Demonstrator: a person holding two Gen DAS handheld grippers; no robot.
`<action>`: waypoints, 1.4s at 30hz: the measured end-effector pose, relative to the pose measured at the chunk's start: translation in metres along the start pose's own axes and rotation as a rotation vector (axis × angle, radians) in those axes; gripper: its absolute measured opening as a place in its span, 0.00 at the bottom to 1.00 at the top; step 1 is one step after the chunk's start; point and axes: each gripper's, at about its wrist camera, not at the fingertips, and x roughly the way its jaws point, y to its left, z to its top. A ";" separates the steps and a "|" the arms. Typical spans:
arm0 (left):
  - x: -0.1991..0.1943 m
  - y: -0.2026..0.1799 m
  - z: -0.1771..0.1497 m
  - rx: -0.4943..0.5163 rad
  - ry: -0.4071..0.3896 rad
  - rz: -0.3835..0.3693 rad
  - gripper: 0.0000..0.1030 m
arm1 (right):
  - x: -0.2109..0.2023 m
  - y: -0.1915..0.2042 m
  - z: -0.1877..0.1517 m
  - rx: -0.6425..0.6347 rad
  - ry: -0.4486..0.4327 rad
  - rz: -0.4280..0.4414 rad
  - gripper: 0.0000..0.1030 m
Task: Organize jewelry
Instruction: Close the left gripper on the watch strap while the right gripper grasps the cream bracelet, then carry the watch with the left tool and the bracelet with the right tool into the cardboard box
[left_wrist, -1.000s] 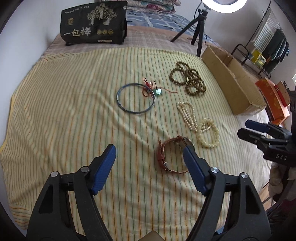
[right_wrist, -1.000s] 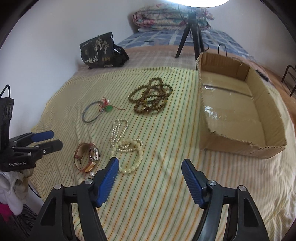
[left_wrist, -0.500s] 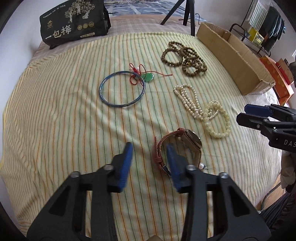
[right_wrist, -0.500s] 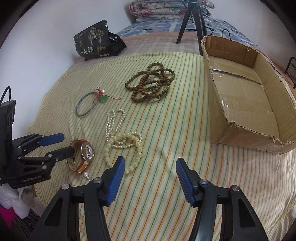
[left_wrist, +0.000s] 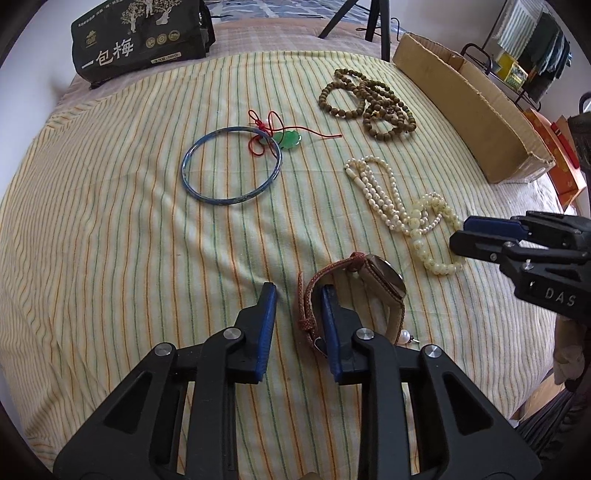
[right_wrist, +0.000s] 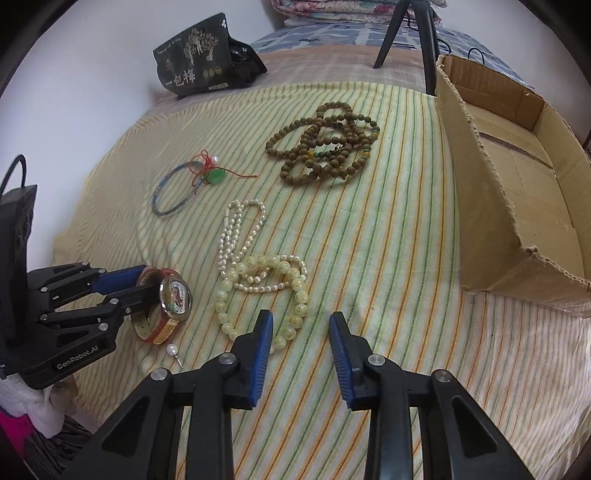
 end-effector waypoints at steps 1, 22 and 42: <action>0.001 0.001 0.001 -0.007 -0.001 -0.004 0.23 | 0.001 0.001 0.000 -0.004 0.001 -0.006 0.29; -0.016 -0.001 0.008 -0.026 -0.064 -0.051 0.07 | -0.033 0.008 0.012 -0.013 -0.122 0.053 0.05; -0.056 -0.043 0.061 -0.041 -0.205 -0.167 0.07 | -0.118 -0.039 0.035 0.049 -0.348 0.010 0.05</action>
